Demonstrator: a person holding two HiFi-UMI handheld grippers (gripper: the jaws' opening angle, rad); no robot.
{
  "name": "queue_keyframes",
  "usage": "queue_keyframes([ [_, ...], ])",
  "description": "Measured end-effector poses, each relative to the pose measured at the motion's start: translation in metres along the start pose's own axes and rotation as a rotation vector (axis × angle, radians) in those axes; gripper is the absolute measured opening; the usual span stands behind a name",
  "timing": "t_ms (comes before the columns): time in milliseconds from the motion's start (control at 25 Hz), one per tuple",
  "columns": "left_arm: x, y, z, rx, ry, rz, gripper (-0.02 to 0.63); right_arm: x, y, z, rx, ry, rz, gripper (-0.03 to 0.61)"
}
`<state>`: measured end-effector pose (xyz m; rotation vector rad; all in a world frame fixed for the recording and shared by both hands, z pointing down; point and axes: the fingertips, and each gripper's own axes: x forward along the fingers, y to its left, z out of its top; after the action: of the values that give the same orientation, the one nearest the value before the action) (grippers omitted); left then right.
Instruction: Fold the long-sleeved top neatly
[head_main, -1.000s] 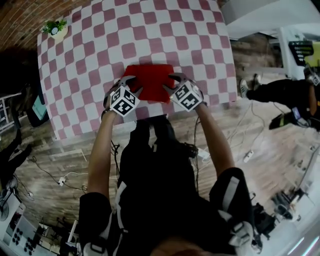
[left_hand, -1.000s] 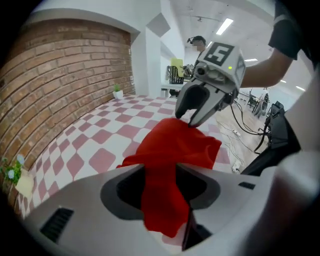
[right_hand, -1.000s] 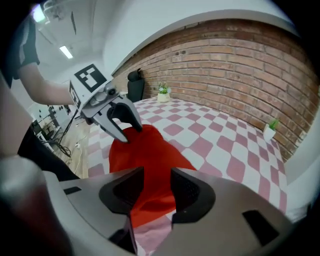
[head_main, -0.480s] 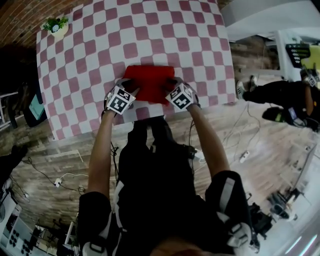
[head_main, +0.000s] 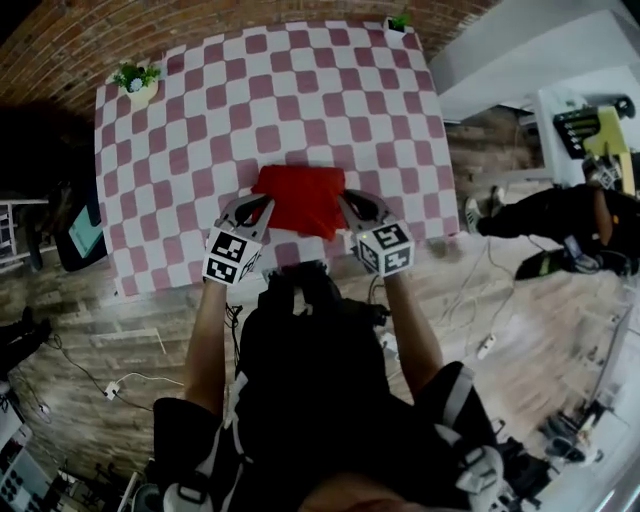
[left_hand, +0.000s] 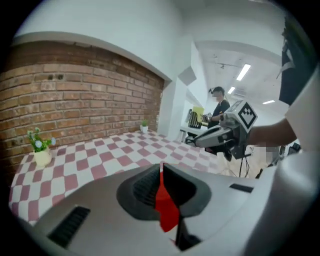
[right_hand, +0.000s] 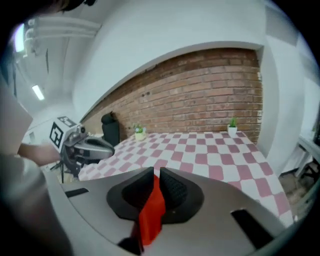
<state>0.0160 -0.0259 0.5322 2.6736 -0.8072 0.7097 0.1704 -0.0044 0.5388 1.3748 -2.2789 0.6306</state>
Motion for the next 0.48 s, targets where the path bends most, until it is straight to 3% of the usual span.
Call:
queue_keyframes([
  [200, -0.055, -0.011, 0.078, -0.034, -0.215, 0.102, 0.008, -0.05, 0.005, 0.058, 0.089, -0.159, -0.114, 0.017],
  [480, -0.13, -0.034, 0.17, 0.012, -0.455, 0.247, 0.008, -0.122, 0.031, 0.145, 0.016, -0.381, -0.157, 0.011],
])
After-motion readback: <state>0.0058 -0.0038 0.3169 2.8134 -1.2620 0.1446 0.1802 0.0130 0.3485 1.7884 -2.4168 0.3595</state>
